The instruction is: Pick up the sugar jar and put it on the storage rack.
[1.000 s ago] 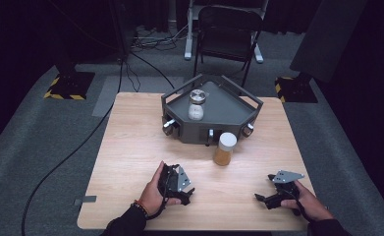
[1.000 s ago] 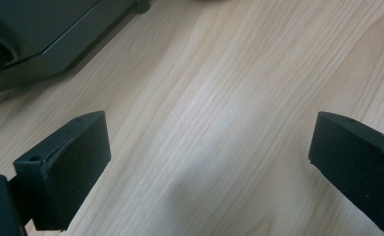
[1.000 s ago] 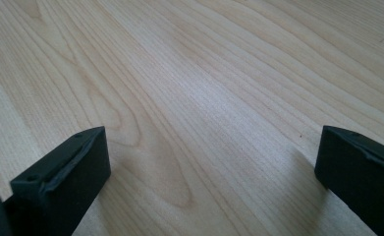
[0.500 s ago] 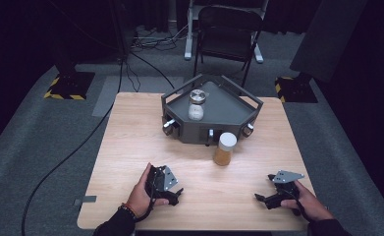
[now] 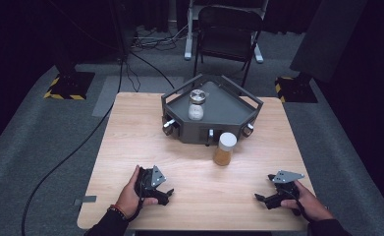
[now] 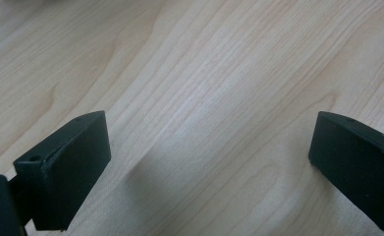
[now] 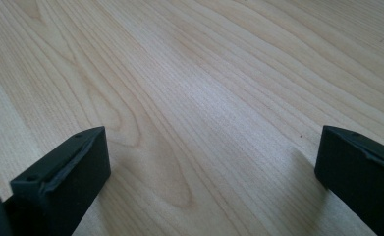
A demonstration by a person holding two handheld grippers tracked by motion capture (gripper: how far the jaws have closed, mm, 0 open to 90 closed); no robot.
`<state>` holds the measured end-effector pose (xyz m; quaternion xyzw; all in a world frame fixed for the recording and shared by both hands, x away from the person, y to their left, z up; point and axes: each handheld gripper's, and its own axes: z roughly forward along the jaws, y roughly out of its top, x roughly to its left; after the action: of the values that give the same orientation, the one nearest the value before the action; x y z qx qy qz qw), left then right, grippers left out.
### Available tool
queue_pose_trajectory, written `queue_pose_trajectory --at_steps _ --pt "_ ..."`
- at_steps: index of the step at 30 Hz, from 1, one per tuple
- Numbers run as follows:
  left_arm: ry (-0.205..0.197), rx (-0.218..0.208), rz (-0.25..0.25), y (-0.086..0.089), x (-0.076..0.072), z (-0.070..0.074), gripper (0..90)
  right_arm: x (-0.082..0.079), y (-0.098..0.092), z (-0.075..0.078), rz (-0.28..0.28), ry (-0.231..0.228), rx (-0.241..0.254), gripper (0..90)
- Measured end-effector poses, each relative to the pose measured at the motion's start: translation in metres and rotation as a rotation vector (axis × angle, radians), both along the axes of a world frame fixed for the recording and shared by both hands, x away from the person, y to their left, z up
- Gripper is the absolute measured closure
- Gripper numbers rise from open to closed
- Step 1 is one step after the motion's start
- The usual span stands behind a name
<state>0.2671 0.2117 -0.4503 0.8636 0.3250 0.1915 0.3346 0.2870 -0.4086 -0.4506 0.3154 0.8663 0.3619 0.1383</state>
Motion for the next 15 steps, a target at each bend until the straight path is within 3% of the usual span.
queue_pose_trajectory --at_steps 3,6,12,15 --pt "0.033 -0.026 0.003 0.006 0.005 0.000 1.6 0.000 0.000 0.000 0.000 0.000 0.000 0.0" --pt "0.050 -0.015 0.008 0.007 0.007 0.003 1.2 0.000 0.000 0.000 0.000 0.000 0.000 0.0" --pt "0.107 -0.057 0.025 0.017 0.014 0.002 0.7 0.000 0.000 0.000 0.000 0.000 0.000 0.0" --pt "0.102 -0.062 0.025 0.018 0.014 0.000 0.2 0.000 0.000 0.000 0.000 0.000 0.000 0.0"
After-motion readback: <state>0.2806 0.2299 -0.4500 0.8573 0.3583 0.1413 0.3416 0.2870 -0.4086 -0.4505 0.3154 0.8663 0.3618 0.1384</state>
